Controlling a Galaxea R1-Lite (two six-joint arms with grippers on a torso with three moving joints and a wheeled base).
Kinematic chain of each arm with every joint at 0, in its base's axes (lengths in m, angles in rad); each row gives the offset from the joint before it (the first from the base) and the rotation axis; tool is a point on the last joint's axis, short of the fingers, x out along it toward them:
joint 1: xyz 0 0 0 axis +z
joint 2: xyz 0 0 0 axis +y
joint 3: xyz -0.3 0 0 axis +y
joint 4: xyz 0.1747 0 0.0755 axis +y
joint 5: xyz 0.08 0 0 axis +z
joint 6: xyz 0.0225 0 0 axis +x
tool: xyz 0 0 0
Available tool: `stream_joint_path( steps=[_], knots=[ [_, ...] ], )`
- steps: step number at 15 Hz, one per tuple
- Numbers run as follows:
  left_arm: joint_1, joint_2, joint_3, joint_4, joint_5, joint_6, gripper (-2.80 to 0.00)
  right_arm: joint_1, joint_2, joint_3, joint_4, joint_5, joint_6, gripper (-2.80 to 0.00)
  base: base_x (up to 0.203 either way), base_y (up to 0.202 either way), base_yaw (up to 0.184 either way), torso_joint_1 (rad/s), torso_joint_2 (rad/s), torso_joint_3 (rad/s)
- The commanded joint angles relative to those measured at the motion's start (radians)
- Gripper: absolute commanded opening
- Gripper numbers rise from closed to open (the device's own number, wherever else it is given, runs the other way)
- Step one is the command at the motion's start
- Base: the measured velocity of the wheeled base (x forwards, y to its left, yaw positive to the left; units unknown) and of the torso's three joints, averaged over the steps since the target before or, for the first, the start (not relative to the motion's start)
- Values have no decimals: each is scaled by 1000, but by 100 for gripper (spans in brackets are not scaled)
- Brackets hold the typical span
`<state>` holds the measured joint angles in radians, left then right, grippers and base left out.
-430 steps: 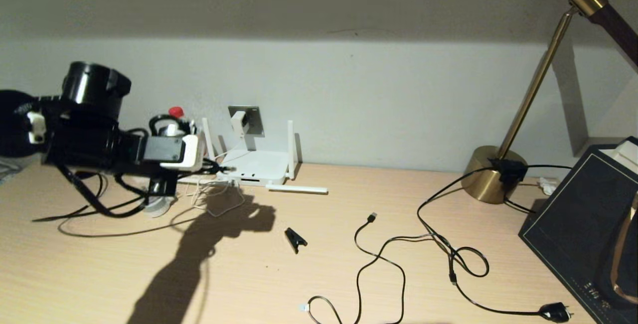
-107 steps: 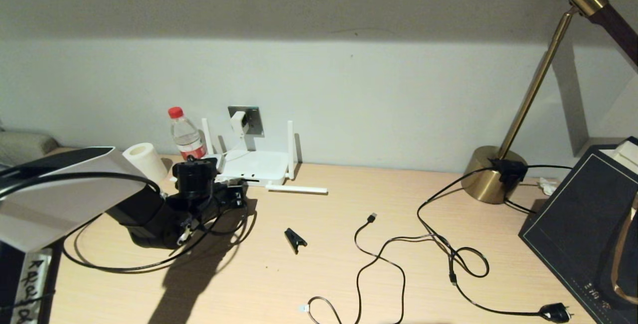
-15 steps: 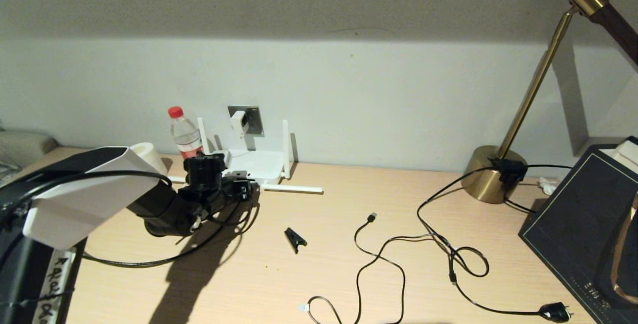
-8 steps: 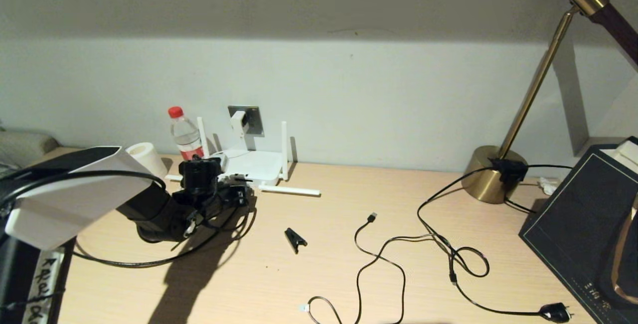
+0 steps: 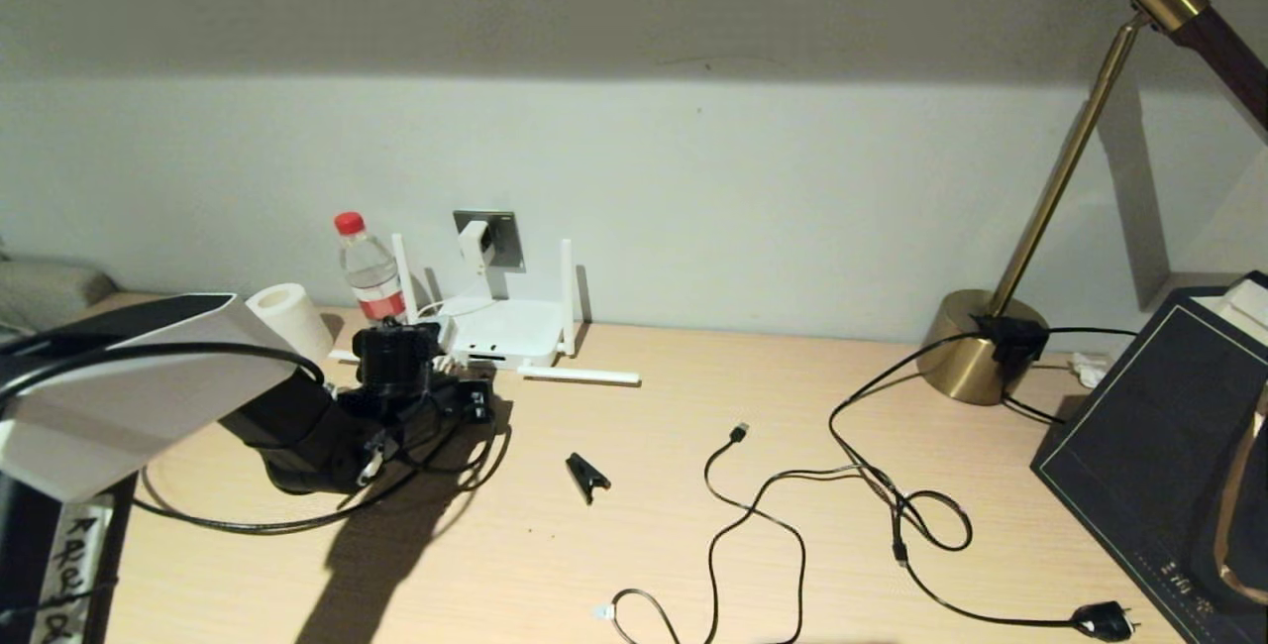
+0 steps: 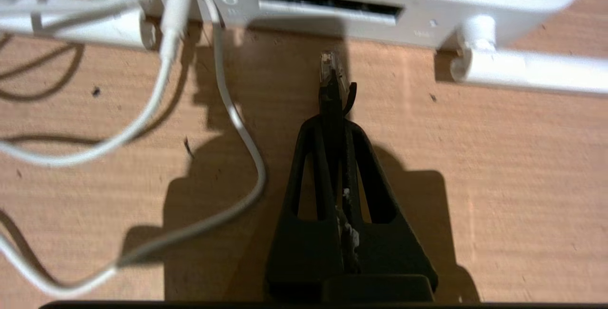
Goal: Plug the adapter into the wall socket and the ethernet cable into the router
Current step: Plug cable into router interface
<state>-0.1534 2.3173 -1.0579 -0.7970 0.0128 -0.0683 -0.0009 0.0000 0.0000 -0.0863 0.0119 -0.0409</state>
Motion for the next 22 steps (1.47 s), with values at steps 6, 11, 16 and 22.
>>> stream_joint_path(
  steps=[6, 11, 16, 22],
  knots=[
    [0, -366, 254, 10, -112, 9, -280, 1, 2, 34, -1, 0, -1, -280, 0, 0, 0, 0, 0, 0],
    [5, -757, 360, 119, -471, 116, -280, 1, 2, 34, -1, 0, -1, -280, 0, 0, 0, 0, 0, 0],
    [-153, -806, 240, 156, -681, 323, -280, -1, 2, 35, -2, 0, -1, -280, 0, 0, 0, 0, 0, 0],
    [-380, -840, 107, 455, -584, 660, -280, 0, 16, -65, 4, 13, 35, -280, 0, 0, 0, 0, 0, 0]
  ],
)
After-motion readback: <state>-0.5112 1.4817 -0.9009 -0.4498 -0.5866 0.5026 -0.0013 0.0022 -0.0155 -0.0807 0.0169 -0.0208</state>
